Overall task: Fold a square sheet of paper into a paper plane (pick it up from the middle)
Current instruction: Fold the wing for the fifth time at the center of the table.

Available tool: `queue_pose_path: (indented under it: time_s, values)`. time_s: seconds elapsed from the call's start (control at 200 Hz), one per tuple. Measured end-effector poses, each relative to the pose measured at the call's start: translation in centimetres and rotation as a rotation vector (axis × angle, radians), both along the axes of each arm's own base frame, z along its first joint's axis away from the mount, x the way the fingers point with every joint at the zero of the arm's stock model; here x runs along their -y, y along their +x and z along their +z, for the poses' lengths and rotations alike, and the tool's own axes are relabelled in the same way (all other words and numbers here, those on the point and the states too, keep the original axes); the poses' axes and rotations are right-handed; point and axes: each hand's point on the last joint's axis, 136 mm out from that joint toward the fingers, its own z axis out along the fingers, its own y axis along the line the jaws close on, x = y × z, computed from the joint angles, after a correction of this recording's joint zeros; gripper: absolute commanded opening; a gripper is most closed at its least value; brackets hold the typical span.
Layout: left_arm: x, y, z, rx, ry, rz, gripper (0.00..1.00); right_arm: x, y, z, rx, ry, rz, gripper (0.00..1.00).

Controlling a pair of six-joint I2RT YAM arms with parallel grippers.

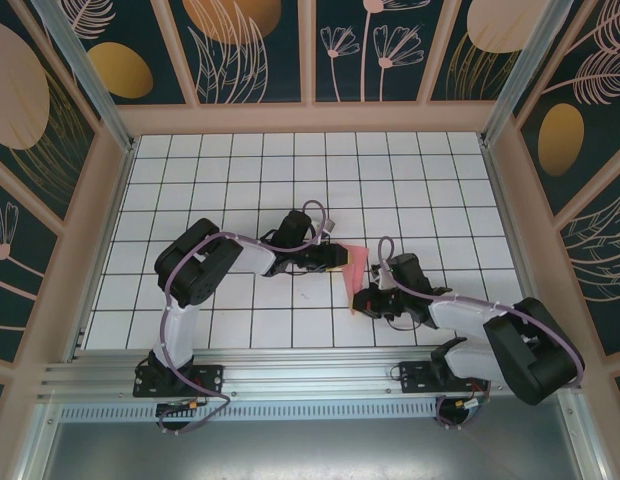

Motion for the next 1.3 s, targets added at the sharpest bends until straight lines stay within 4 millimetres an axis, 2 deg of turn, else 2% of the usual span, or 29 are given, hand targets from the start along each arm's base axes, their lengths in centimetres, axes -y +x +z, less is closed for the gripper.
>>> queue_pose_path:
  time_s: [0.08,0.35,0.425,0.58,0.691,0.796,1.096,1.301]
  values:
    - [0.0,0.0,0.0,0.0,0.0,0.0,0.39,0.2,-0.2,-0.9,-0.028,-0.019,-0.002,0.0]
    - [0.0,0.0,0.0,0.002,0.0,-0.002,0.39,0.1,0.2,-0.5,-0.011,-0.027,-0.006,0.01]
    - [0.0,0.0,0.0,0.002,0.0,-0.002,0.38,0.1,0.8,0.5,0.027,-0.029,-0.022,0.02]
    - [0.0,0.0,0.0,0.002,0.0,-0.002,0.38,-0.7,2.9,3.9,0.145,0.02,-0.04,0.02]
    - [0.0,0.0,0.0,0.003,0.0,-0.001,0.38,-1.0,3.9,4.5,0.171,0.023,-0.052,0.02]
    - [0.0,0.0,0.0,0.003,0.0,-0.002,0.39,-1.0,4.6,4.0,0.168,0.0,-0.067,0.02]
    - [0.0,0.0,0.1,0.003,0.001,-0.001,0.39,0.2,5.9,0.3,0.115,-0.117,-0.109,0.02]
    - [0.1,-0.1,0.4,0.019,0.004,0.005,0.44,0.7,6.1,-0.7,0.114,-0.086,-0.127,0.0]
